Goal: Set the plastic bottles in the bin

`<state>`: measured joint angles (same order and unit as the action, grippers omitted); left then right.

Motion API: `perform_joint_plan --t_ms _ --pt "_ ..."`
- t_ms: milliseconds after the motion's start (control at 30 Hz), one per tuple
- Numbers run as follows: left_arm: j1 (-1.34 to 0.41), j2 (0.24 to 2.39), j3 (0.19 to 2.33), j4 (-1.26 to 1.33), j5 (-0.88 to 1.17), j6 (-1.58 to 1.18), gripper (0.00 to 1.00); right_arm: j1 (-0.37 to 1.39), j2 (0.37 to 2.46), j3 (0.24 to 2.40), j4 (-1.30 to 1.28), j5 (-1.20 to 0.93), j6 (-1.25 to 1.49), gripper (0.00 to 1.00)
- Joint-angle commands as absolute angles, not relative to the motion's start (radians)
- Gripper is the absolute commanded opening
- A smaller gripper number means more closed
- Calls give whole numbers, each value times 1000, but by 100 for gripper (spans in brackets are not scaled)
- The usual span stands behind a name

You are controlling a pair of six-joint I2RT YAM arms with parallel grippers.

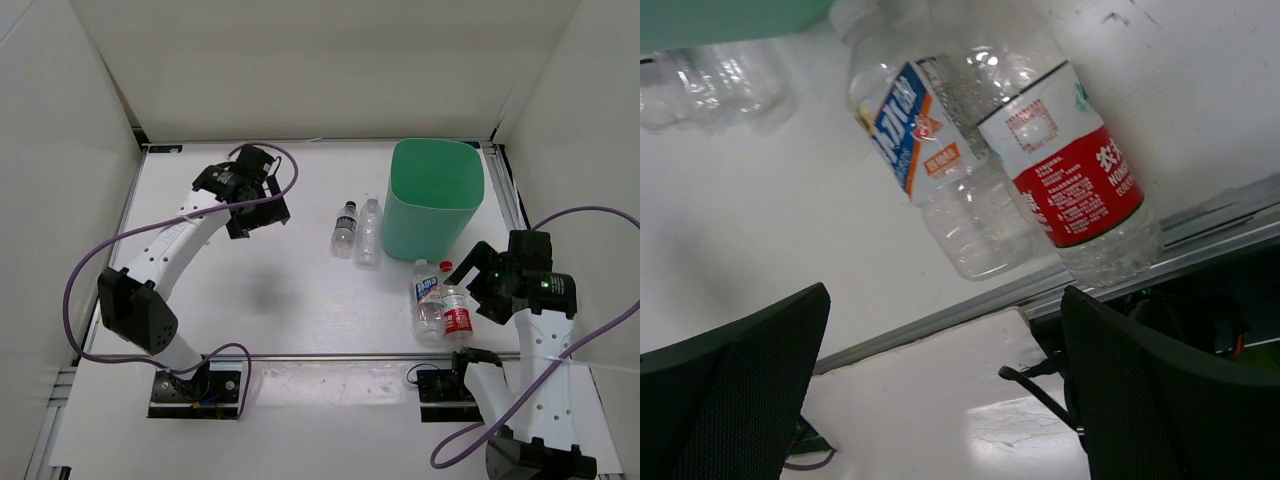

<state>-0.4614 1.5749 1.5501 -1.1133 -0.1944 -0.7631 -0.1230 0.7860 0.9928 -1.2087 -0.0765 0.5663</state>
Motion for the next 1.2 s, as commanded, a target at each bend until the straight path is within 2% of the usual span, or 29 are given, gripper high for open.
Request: perform_joint_plan --t_ms 0,233,433,833,1167 --pt "-474 1548 1588 -1127 -120 -696 100 -121 778 954 -1174 -55 523 100" --pt "-485 1523 1531 -1086 12 -657 100 -130 958 911 -1245 204 803 100" --pt "-494 1523 1522 -1077 32 -647 100 -193 1109 832 -1206 115 793 100" --pt "-503 1514 1491 -1086 52 -638 100 -236 1181 767 -1057 38 748 100" --pt "-503 1496 1460 -1114 52 -638 100 -245 1327 749 -991 8 794 100"
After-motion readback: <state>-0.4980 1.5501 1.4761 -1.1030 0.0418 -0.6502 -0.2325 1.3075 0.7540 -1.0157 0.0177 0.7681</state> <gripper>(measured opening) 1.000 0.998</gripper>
